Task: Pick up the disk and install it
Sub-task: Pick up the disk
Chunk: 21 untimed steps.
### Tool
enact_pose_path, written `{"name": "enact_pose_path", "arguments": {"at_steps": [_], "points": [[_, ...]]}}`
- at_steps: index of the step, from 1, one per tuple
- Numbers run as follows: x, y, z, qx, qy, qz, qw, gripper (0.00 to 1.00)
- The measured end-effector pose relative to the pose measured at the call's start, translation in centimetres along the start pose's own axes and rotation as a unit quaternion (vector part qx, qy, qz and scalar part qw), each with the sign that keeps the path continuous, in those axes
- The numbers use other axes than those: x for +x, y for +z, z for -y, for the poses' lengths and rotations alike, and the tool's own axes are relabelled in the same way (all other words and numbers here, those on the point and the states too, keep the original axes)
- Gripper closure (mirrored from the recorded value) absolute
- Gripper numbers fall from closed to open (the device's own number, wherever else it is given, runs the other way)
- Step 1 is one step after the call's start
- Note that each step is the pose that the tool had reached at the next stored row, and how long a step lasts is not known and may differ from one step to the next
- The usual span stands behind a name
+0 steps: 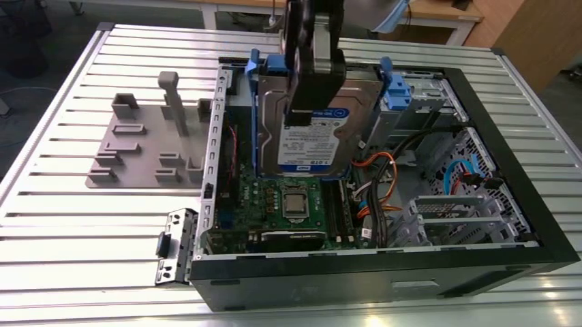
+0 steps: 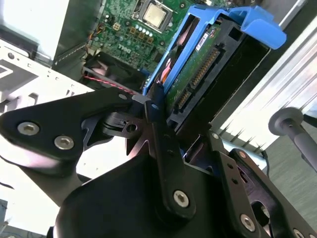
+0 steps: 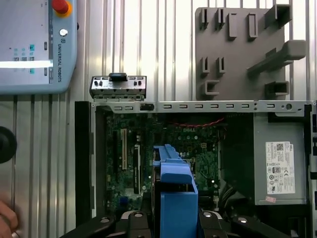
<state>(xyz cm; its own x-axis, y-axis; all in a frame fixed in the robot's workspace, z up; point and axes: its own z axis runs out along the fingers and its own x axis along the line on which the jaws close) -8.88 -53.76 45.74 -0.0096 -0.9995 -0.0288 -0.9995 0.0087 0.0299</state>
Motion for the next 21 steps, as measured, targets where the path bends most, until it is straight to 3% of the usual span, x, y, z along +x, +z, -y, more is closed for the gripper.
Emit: {"name": "enact_pose_path", "arguments": {"at_steps": [10,21], "points": [[1.46,-0.03,1.58,-0.0005,0.0,-0.0001,1.0,0.64],[2.1,-0.07,2.75,-0.0009,0.0,-0.0001,1.0,0.64]]}}
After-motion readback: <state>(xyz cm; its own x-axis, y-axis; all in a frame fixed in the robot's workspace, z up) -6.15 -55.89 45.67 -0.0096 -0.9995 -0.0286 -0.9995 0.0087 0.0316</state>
